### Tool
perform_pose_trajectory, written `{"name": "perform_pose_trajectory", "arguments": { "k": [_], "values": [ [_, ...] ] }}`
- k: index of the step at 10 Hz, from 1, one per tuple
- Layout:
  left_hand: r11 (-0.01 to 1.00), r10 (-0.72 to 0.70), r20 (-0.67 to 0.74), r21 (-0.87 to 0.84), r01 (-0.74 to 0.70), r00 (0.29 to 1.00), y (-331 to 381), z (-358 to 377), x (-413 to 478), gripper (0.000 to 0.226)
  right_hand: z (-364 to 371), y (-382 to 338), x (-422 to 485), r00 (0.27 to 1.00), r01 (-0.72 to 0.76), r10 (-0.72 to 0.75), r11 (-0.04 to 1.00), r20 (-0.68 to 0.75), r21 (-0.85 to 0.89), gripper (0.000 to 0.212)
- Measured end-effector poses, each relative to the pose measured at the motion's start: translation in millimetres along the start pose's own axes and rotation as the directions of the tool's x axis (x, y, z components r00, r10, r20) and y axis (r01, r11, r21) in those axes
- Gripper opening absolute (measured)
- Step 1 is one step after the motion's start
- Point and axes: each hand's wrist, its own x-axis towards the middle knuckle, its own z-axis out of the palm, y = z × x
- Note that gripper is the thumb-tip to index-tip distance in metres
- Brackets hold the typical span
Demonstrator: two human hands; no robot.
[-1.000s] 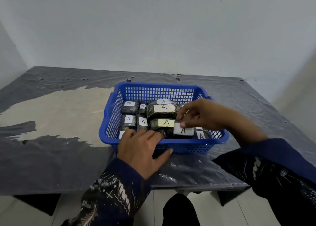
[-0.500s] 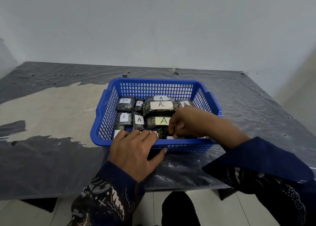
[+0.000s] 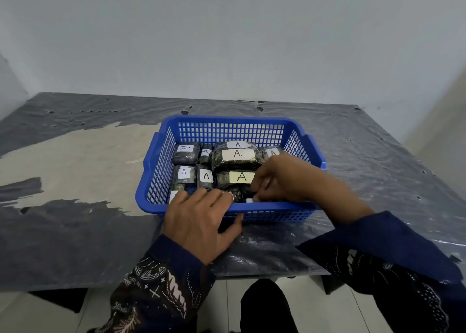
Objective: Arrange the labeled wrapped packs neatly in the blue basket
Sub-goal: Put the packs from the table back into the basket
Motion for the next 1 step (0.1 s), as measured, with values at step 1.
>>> {"name": "perform_pose_trajectory", "arguments": {
  "k": [1],
  "values": [
    [0.981,-0.021,0.0,-0.194,0.021,1.0,-0.4,-9.4,-0.3,0.033,1.8,10.6,-18.7,0.943,-0.025,0.068,0.991,-0.325,0.132,0.015]
  ]
}}
